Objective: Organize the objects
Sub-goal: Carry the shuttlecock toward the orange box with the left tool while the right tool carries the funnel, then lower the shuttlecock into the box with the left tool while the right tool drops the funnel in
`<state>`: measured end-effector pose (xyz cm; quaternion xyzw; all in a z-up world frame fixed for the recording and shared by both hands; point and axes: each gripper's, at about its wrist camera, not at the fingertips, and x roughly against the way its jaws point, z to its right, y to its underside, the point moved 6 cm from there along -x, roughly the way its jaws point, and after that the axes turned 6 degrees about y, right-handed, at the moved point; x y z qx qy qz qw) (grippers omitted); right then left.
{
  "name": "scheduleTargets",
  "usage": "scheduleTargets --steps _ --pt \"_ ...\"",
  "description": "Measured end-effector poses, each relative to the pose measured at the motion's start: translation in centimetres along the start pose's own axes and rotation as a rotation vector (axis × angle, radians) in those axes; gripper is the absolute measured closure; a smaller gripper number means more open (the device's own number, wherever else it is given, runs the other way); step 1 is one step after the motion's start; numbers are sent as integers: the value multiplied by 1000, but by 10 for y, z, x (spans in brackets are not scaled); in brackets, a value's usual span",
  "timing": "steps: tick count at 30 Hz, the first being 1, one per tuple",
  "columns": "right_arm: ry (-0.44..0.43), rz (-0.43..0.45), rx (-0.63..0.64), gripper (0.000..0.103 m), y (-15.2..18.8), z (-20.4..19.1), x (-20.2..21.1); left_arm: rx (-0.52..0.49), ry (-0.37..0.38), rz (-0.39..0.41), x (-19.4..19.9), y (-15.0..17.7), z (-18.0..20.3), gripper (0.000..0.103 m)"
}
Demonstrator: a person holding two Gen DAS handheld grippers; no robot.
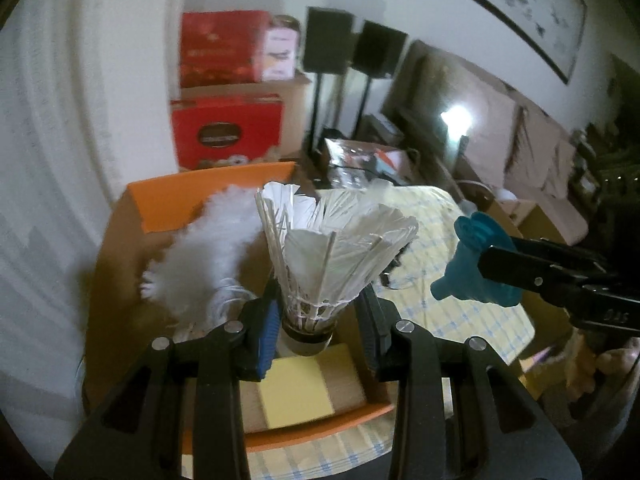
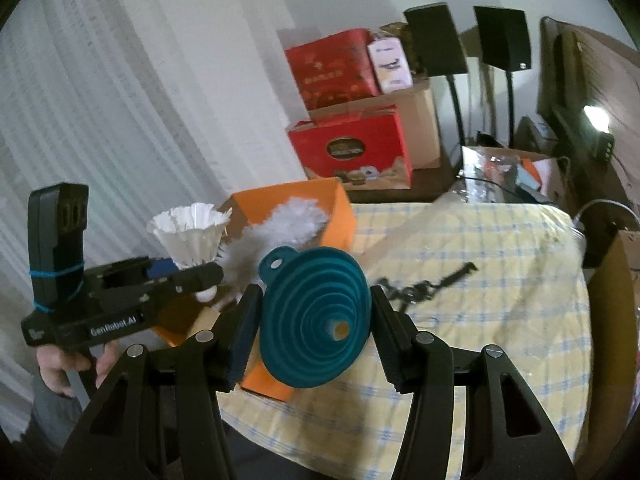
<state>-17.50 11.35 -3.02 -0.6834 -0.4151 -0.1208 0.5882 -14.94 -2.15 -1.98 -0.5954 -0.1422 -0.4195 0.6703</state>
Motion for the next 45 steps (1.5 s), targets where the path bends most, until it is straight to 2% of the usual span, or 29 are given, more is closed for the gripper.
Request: scheduleTargets --steps 8,22,36,45 --pt "-16 0 45 49 -8 -38 -18 84 -20 26 14 6 -33 70" --pt "3 -19 122 49 -4 -78 -54 134 -35 29 24 11 -74 70" --pt "92 -77 148 49 -8 -73 -126 185 33 -63 -40 5 -87 71" --pt "112 -89 66 48 -27 -43 -156 237 54 -124 -82 0 -92 71"
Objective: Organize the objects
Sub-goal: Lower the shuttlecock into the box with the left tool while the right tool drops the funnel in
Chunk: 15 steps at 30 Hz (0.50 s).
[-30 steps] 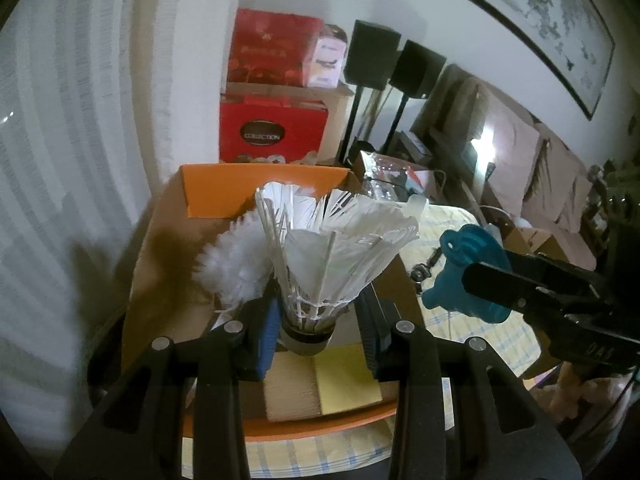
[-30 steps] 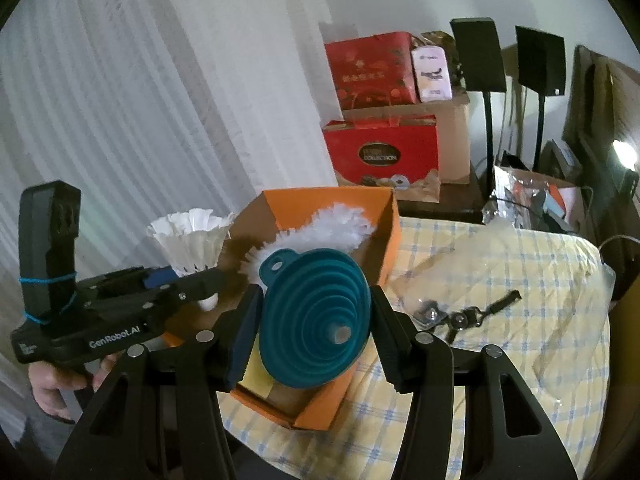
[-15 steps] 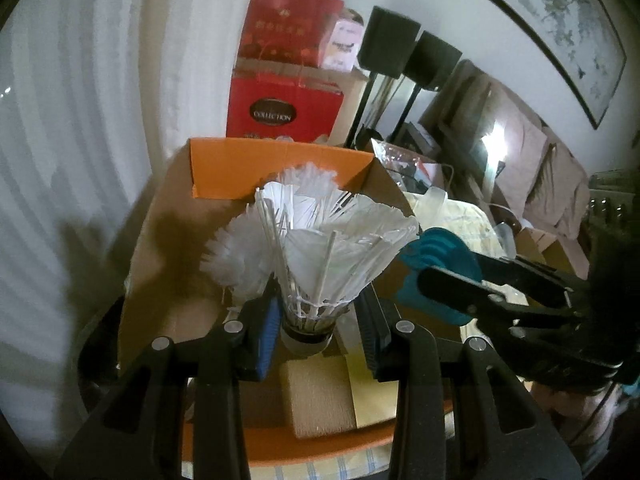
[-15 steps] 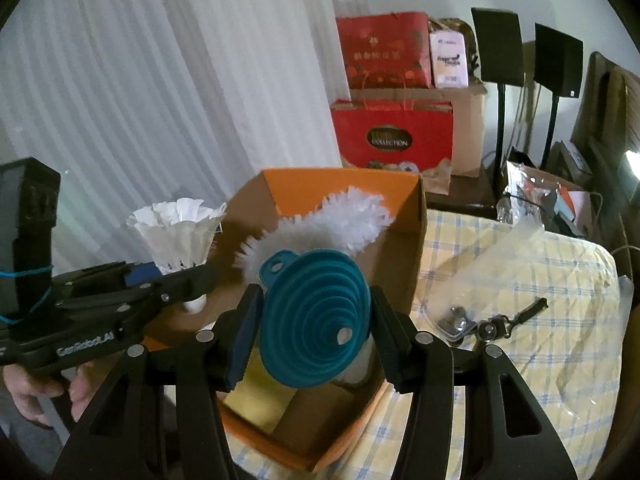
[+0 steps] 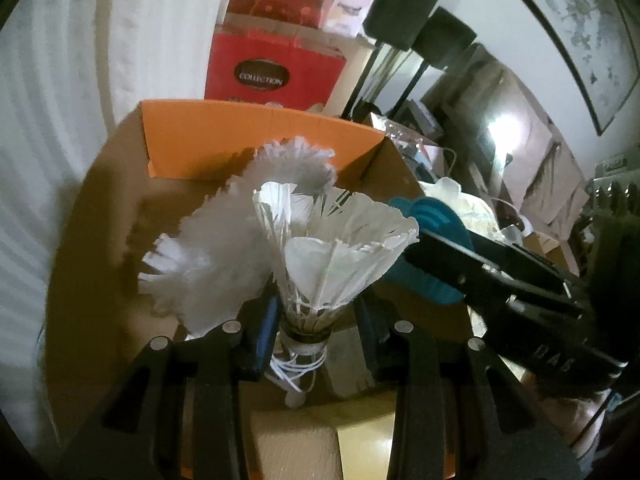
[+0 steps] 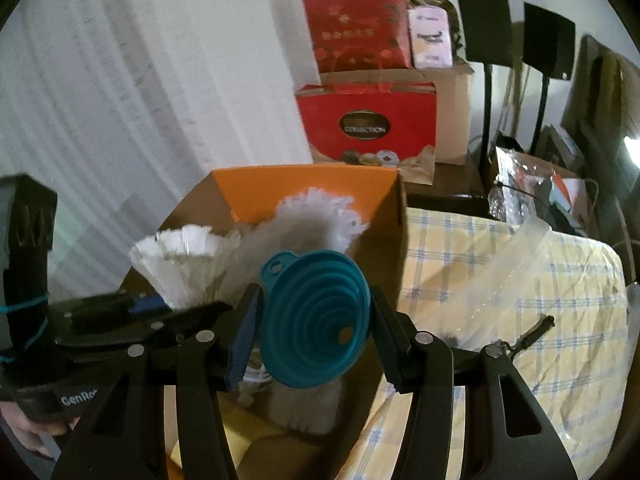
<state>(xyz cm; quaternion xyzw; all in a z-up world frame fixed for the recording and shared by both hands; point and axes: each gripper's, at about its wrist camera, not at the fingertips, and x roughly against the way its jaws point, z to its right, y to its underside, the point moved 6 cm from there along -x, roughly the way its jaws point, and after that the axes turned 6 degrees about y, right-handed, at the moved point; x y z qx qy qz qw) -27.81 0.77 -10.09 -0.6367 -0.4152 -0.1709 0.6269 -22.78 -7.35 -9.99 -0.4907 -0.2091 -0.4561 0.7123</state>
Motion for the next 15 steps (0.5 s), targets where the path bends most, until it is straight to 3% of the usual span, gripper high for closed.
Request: scheduleTargets --steps 6,9,15 --pt "-12 12 -59 43 -15 12 -9 3 -10 -36 -15 0 6 71" --pt "-21 17 -99 24 -22 19 -6 3 -14 -46 -18 -1 10 71" --pt "-29 58 -114 22 -24 27 24 -7 -31 -61 -26 -1 19 71"
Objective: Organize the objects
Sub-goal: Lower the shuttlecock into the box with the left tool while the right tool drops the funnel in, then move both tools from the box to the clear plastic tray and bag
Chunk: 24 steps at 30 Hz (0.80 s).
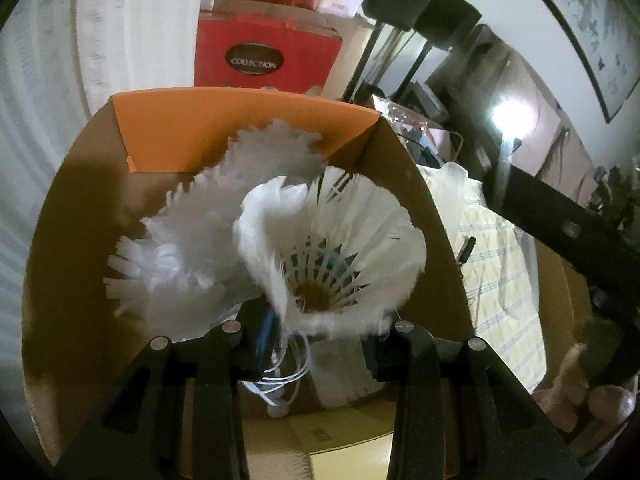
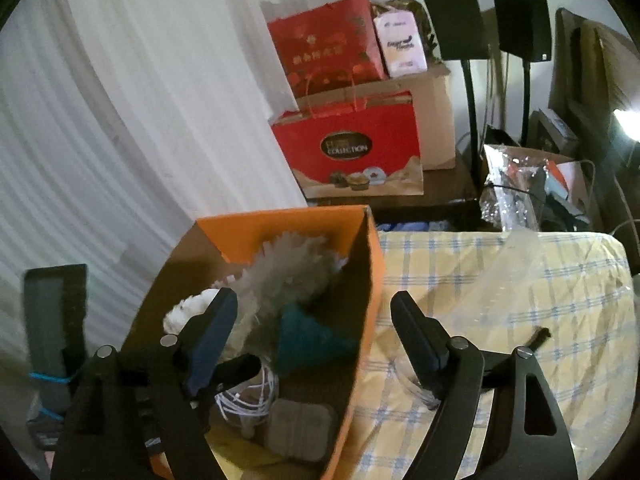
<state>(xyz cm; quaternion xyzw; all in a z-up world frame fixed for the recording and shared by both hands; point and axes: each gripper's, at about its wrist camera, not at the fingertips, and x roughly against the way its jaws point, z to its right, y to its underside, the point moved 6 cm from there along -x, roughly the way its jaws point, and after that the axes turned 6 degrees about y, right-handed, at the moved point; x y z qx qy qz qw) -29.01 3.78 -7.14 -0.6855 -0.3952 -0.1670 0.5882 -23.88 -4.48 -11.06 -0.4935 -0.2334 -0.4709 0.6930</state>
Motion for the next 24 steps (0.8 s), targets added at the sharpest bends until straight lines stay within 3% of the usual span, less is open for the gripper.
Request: scheduleTargets --steps 8,14,18,24 --pt "11 12 9 20 9 13 33 10 24 11 -2 -3 20 48" --pt "12 8 7 20 19 22 46 27 30 13 5 -1 23 47" --pt "27 16 9 20 26 28 56 21 13 49 22 1 24 36" --pt "38 19 6 20 33 36 67 31 25 80 44 4 31 33"
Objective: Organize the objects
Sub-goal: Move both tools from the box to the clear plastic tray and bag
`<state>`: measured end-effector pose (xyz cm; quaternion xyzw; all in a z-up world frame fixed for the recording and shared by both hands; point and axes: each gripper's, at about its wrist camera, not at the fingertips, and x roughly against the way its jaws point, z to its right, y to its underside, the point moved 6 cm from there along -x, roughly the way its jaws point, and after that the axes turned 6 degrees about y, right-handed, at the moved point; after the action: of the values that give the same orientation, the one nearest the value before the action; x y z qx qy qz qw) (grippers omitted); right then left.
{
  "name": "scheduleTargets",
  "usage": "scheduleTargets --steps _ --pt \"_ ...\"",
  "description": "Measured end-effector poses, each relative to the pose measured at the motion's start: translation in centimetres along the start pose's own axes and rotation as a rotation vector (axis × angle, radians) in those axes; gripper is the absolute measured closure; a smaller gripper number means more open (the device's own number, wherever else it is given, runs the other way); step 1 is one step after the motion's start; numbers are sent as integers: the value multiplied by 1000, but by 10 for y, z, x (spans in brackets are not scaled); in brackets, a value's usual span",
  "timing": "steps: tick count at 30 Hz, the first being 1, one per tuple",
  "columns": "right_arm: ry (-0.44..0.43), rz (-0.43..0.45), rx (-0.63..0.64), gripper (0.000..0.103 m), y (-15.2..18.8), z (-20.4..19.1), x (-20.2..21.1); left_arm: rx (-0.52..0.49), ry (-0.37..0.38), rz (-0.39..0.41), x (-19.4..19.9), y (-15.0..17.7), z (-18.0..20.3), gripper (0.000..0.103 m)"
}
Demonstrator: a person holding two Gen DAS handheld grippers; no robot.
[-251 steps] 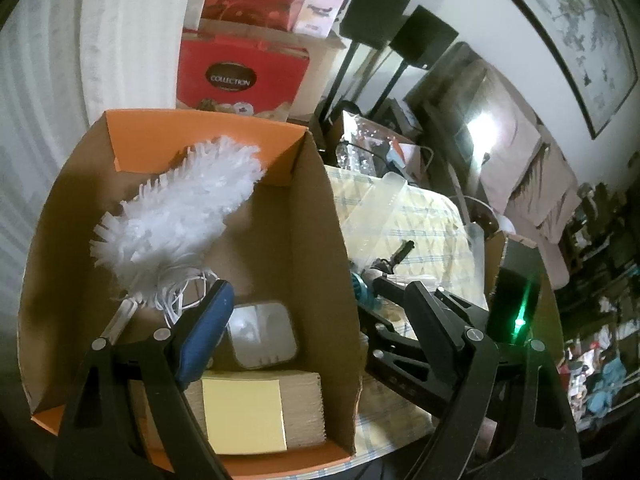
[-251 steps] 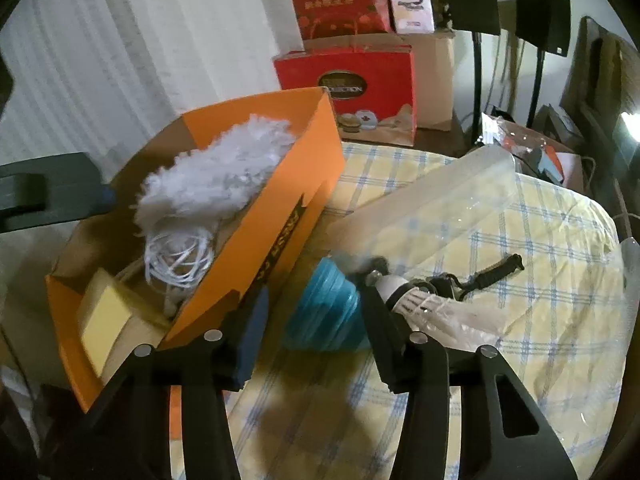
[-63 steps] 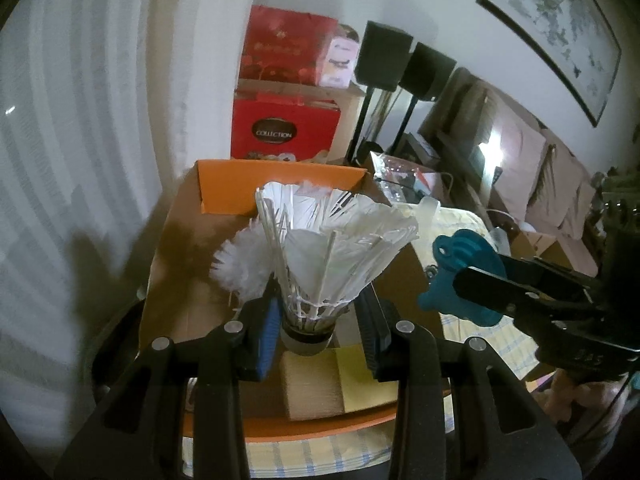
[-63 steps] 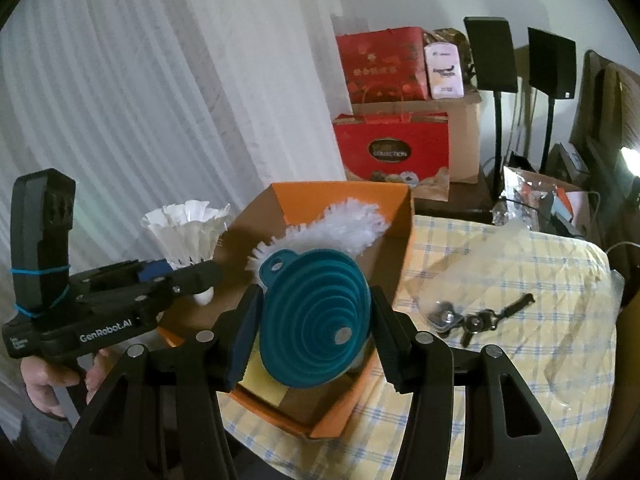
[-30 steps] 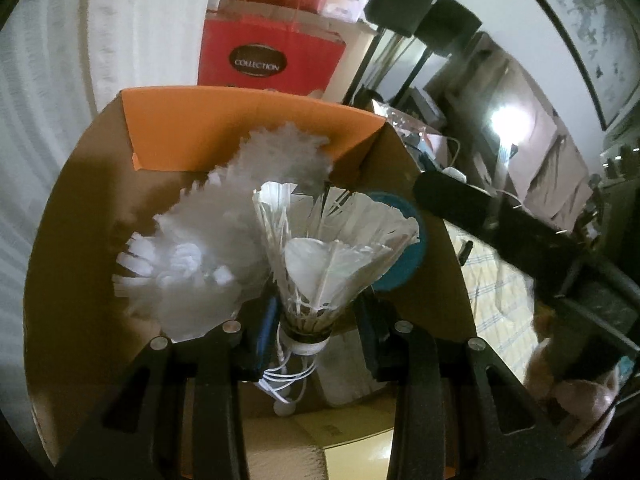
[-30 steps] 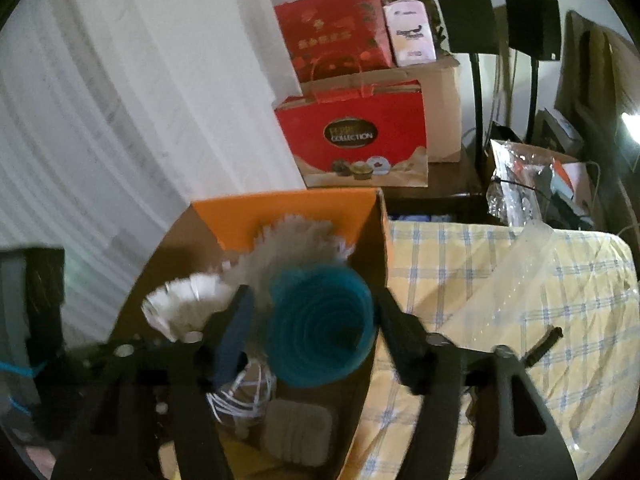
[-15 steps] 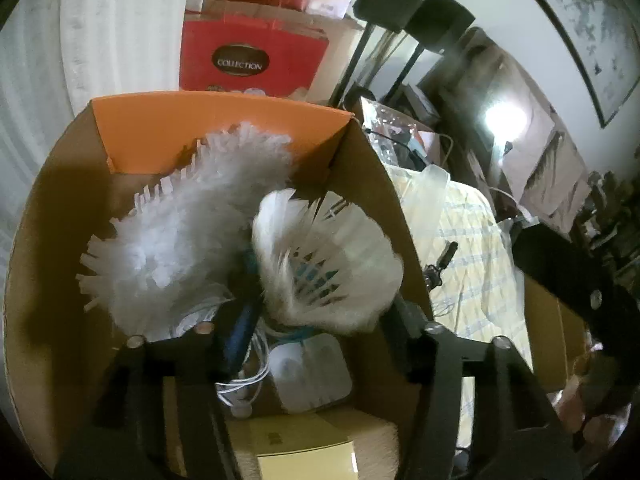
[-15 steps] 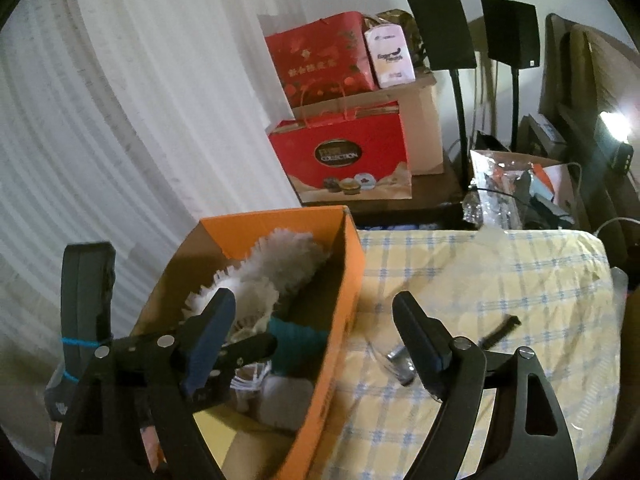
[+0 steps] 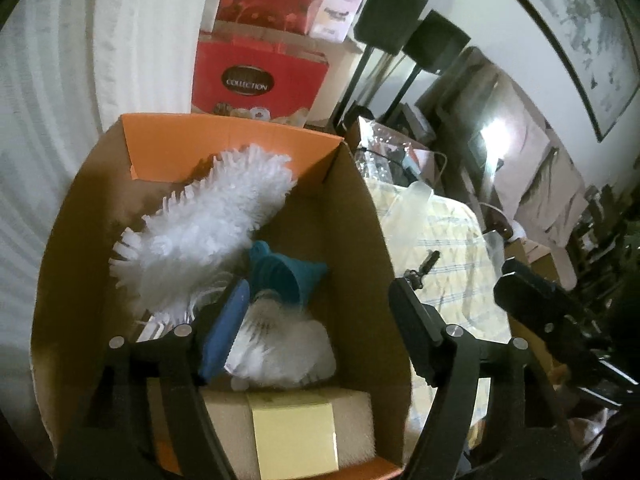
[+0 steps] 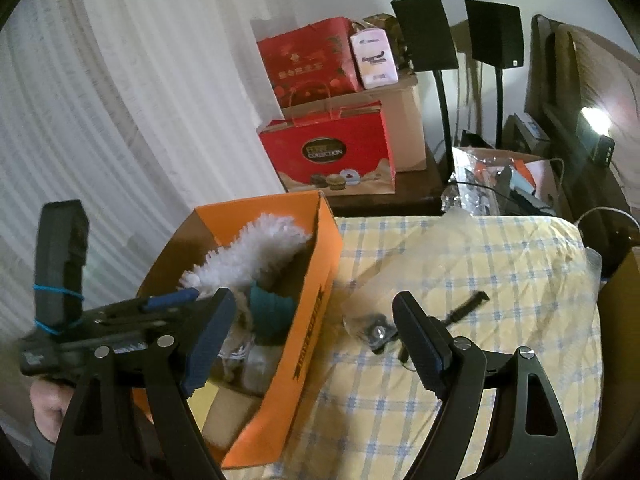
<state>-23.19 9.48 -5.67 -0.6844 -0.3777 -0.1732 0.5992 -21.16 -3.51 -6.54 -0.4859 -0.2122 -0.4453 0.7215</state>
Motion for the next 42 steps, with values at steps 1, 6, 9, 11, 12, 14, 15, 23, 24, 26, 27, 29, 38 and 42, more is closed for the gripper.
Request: scheduleTargets --steps 1,6,9,11,12,14,15,23,24,26,27,29,38,42 --pt "2 0 1 20 1 1 2 0 1 3 2 0 1 33" --pt "21 10 4 20 7 8 15 -21 5 7 10 3 14 32" --pt "39 19 3 20 10 16 25 -32 11 3 12 6 23 28" --pt "48 23 1 20 11 21 31 -39 19 3 12 7 30 19" --pt "54 25 -1 20 13 24 34 -41 24 7 13 8 34 19" --pt "67 27 -3 20 13 30 39 -50 23 9 13 10 41 18" --pt "73 28 -3 20 14 33 42 -56 22 8 12 10 44 17" --pt "117 28 -24 14 22 58 57 -72 77 16 11 14 69 6" --pt "123 29 -27 11 23 61 59 -77 73 19 10 15 71 6" --pt "142 34 -28 7 24 66 62 -86 65 21 9 16 75 6" --pt "148 36 -27 4 25 69 63 -94 60 25 9 17 78 6" --pt "159 40 -27 2 27 74 66 -116 45 36 9 18 84 6" --pt "194 43 -44 2 36 98 74 -222 -21 88 10 24 114 6" --pt "203 43 -55 2 40 108 76 -234 -18 89 6 26 124 6"
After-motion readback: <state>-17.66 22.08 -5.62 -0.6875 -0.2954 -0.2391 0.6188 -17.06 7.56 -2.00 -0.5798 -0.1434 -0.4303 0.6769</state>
